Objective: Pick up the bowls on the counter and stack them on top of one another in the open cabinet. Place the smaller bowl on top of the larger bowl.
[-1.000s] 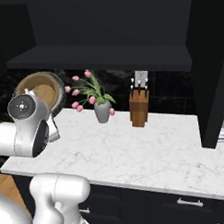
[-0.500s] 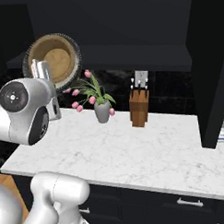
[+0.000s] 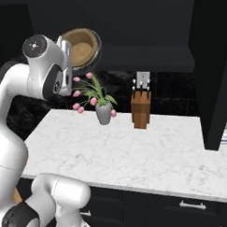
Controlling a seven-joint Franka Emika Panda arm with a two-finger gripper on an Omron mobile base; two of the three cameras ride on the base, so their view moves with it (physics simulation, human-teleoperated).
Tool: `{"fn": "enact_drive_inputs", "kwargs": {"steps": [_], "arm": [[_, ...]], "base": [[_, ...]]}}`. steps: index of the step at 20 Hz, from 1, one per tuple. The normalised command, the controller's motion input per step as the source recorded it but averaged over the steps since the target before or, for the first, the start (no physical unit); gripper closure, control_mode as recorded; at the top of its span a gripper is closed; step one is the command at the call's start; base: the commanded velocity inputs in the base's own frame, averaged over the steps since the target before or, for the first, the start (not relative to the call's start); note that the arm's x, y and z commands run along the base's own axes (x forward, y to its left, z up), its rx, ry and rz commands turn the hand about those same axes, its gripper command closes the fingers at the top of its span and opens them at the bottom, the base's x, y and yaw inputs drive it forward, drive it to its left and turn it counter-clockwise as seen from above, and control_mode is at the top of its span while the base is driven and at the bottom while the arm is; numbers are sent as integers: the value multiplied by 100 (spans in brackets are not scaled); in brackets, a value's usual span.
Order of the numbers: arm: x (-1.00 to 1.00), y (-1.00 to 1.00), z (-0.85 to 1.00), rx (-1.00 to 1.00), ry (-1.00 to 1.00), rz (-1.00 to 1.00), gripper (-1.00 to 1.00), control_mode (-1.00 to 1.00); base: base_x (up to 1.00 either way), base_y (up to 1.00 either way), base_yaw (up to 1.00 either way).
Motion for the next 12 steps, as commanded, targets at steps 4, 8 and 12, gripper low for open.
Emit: {"fn": "enact_drive_inputs", "kwargs": {"steps": [4, 8, 12], "arm": [[95, -12, 0, 0, 9, -3, 100, -100], [100, -11, -1, 0, 15, -4, 100, -100], [100, -12, 0, 0, 13, -3, 100, -100]], "base": [[0, 0, 0], [0, 0, 0], [0, 0, 0]]}}
